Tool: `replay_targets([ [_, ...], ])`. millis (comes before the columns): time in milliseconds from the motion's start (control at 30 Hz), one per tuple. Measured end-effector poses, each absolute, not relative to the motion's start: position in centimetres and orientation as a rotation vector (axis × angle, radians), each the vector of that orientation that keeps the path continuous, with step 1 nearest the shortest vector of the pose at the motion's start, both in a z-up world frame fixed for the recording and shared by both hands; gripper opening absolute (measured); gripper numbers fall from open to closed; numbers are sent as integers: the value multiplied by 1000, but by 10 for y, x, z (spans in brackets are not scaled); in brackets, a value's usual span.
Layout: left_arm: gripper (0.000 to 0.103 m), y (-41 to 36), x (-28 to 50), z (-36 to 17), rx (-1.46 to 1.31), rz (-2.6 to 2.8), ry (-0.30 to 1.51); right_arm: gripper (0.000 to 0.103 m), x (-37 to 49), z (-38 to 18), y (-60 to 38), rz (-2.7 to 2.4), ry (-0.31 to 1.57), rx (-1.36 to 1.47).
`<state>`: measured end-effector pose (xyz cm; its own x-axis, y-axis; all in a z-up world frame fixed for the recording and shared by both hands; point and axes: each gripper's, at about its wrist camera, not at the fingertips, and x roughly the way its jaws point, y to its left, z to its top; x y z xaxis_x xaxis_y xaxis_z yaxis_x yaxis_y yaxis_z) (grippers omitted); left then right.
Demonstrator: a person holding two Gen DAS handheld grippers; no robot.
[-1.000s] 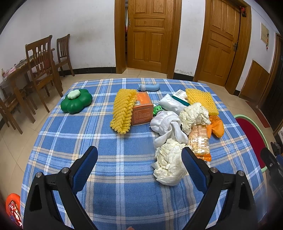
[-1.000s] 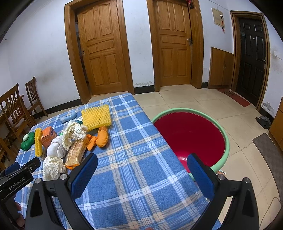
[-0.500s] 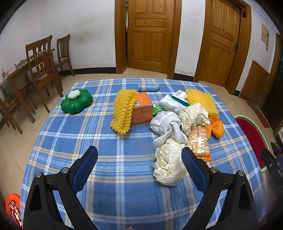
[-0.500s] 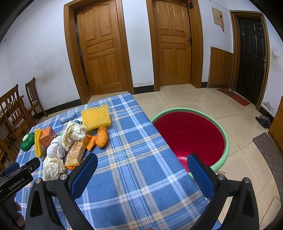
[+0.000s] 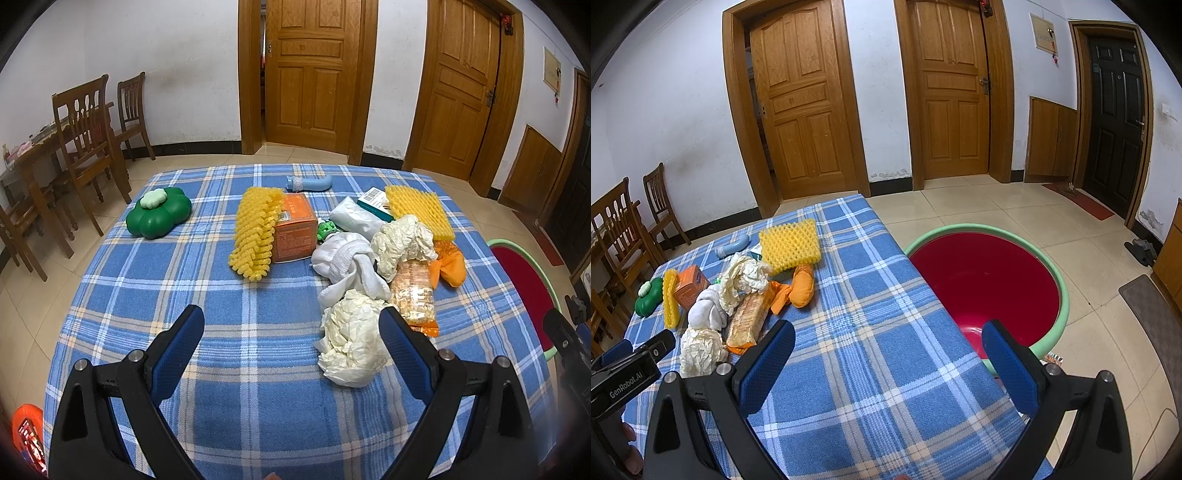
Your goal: Collect trash
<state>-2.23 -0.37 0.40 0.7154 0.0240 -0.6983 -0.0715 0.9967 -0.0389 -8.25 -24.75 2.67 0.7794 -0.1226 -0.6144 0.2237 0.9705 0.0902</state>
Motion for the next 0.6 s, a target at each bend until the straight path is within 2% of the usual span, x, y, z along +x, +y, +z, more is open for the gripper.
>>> replay_targets([
  [600,95,-12,-19,1,-47,31,792,103,-85,24,-261,-199,653,187],
])
